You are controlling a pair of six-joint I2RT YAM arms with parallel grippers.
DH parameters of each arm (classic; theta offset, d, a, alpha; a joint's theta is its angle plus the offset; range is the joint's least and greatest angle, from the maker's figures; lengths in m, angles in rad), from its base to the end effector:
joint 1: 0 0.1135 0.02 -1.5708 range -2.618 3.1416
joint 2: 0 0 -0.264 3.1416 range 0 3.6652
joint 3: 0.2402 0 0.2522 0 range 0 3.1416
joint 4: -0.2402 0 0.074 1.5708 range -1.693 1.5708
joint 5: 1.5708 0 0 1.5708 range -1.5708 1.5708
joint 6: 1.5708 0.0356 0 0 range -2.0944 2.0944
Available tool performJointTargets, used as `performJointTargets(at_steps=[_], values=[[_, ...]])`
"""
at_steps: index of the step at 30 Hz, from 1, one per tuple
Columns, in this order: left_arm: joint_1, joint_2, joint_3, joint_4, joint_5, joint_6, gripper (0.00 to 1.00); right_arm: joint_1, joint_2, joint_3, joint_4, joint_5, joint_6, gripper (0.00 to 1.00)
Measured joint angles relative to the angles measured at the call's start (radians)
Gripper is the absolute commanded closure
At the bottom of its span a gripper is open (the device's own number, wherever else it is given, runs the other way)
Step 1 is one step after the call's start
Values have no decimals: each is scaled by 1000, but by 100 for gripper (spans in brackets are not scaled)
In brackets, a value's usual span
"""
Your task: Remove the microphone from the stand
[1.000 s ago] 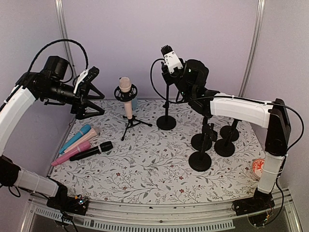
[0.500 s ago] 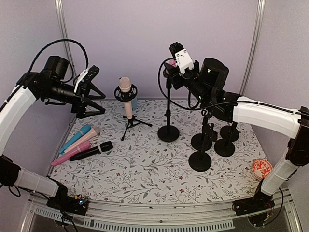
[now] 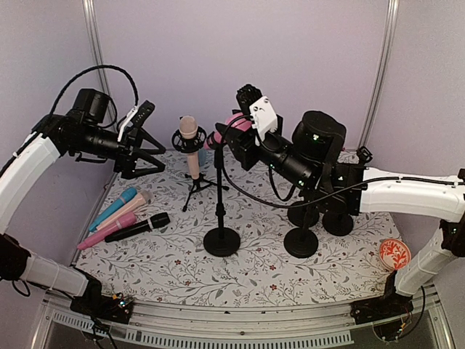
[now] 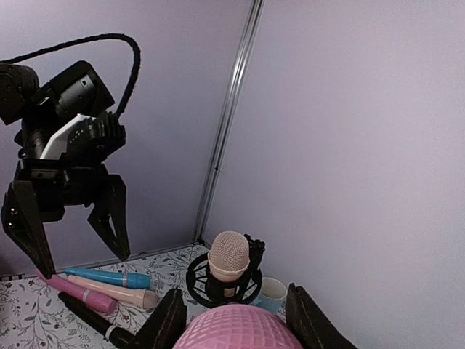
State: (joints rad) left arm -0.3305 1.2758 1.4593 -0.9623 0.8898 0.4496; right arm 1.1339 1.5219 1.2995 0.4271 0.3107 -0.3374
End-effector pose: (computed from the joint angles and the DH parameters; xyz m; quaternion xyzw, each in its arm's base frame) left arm 0.2197 -0.1046 0.4021 0.4702 0.7071 -0.3756 0.3712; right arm 0.1643 0.3260 0.4036 -0.3295 0.5428 0.2072 0.7442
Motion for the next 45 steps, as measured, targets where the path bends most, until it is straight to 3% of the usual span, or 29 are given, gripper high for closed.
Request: performJointTargets(at_steps=[11, 19, 25, 32, 45], values=[[-86, 2, -82, 128, 28, -110, 17, 140, 61, 30, 113, 54, -66, 100], [-81, -7, -172, 201, 11, -206, 24, 176, 285, 236, 152, 105, -134, 100], [-79, -56, -240, 263, -41, -242, 31, 204, 365, 316, 180, 146, -204, 100], [-72, -152, -348, 351, -74, -280, 41, 231, 383, 319, 217, 169, -240, 100], [-59, -203, -485, 517, -11, -471, 40, 246, 383, 302, 291, 176, -237, 100]])
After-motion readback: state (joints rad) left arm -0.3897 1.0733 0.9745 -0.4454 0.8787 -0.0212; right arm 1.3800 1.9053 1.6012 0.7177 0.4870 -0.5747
